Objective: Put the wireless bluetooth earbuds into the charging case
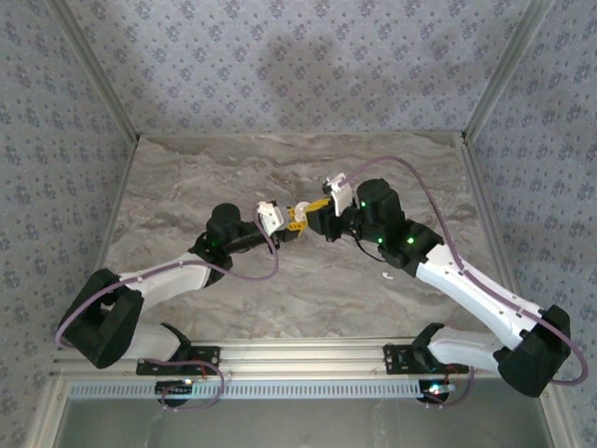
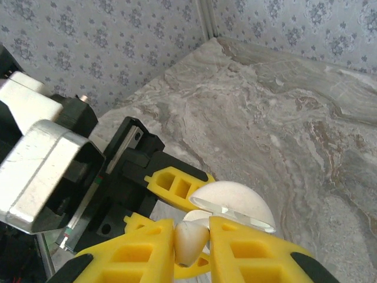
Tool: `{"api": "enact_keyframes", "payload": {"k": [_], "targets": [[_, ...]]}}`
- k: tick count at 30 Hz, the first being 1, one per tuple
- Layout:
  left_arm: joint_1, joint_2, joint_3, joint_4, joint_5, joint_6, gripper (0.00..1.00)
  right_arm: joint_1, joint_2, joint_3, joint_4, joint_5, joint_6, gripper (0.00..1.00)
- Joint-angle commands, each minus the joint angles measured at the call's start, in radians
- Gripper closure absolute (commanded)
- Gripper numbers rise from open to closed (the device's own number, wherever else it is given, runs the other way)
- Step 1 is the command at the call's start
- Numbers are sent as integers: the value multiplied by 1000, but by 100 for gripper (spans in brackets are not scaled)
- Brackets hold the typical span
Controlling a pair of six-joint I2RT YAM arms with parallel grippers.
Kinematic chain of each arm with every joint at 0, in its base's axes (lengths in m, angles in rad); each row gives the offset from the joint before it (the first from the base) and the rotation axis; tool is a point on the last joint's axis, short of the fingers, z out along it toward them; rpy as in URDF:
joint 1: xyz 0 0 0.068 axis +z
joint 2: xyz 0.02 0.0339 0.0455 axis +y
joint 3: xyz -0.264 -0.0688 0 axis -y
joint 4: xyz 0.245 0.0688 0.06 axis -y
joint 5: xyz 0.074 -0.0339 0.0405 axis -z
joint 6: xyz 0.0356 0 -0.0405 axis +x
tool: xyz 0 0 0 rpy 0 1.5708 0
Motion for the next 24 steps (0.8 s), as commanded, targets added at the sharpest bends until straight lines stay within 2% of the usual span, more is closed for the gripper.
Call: {"api": "enact_keyframes", "payload": {"k": [1,24], "targets": [[-9,-30,35,-3,-3,20,84,10,16,40,-23,6,-20,79],[-20,-57,32,-23,-22,43,84,40,45,86,-127,78,-66,80]]}}
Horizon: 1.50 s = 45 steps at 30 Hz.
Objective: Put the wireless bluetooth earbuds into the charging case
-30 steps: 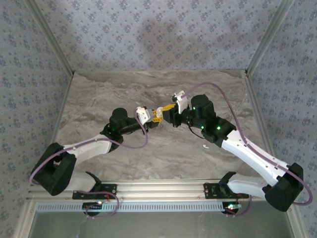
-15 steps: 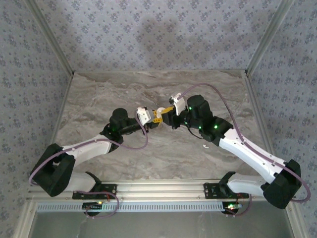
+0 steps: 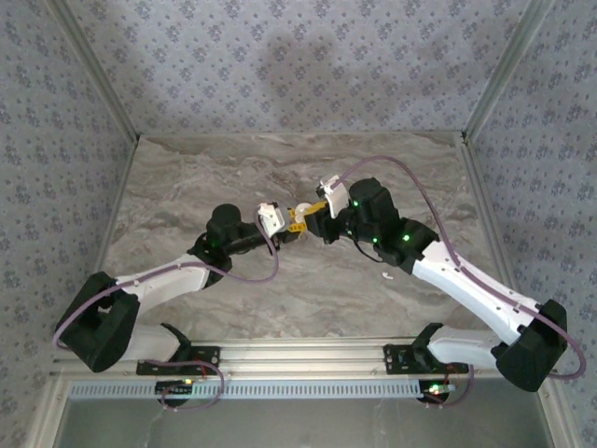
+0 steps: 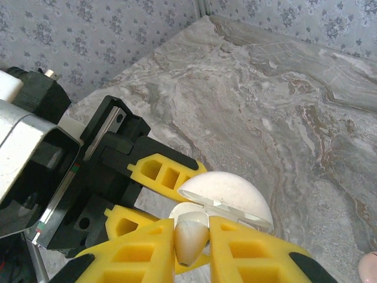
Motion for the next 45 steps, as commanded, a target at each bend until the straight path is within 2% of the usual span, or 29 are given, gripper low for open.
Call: {"api": "enact_keyframes", "payload": {"k": [1,38,45], "targets": [[-9,-32,32,16,-4,22,84,13,18,44,-41,25,-26,80],[-12,-58,36,13,-21,28,84,63,67,107,-213,182,-83,81],[-11,-56,40,13,-12,28,84,63,77,120,-207,161,-108,80]]}}
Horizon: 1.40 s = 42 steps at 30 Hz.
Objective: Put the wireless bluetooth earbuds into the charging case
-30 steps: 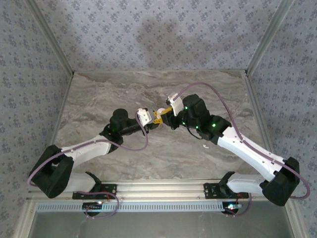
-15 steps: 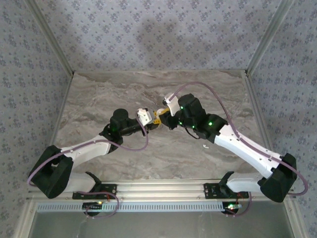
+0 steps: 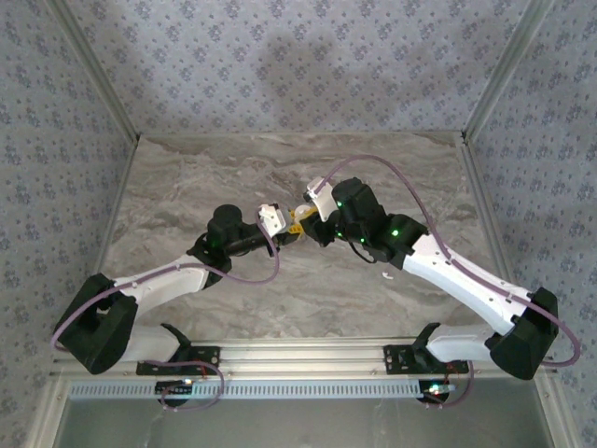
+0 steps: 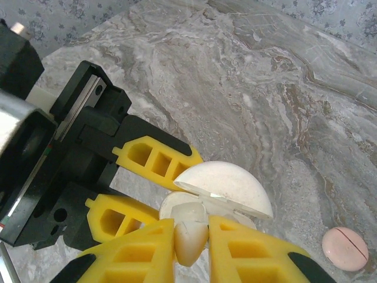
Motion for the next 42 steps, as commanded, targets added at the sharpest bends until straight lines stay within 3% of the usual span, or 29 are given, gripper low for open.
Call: {"api": "enact_keyframes", "payload": {"k": [1,20,42], "targets": [[-5,-43,40,69,14,12,84,0,11,28,-51,15,-19,81],[-8,7,14,219,-21,-137,84,-45,93,40,-32,25,195,79],[-8,86,18,326,-44,-230,84,-115,100,57,58,-103,272,63]]}}
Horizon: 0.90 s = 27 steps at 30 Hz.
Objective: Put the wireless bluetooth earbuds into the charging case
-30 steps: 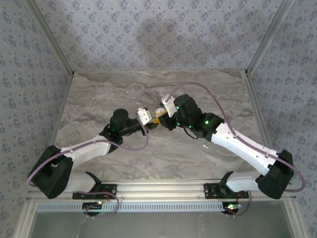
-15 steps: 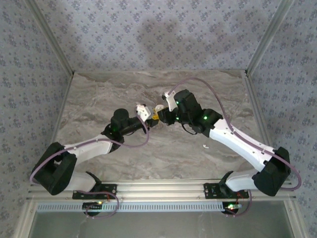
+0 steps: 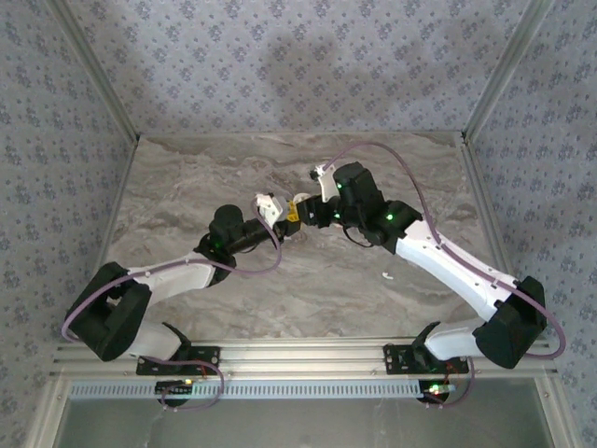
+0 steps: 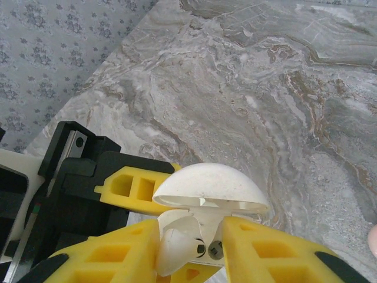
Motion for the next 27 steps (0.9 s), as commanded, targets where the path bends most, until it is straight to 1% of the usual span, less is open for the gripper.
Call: {"api": "enact_keyframes", "payload": {"k": [1,6,12,18,22,24,27], "targets": [[-8,-1,20,115,34,-23,84,-19,9,0,5,-3,25,62],[-10,11,21,125,34,-41,84,-34,8,0,32,-37,40,56],[-8,24,21,138,30,-56,84,-52,-5,0,75,-89,56,51],[-8,25,20,138,29,-57,84,-68,-41,-42,104,-109,64,50],[-7,23,18,129,43,-47,84,-81,-101,-71,110,-110,49,50],[-3,19,17,110,48,-41,84,-103,-136,-89,86,-112,46,50],[6,6,5,85,58,-32,84,-145,-174,-88,-37,-113,48,50]]}}
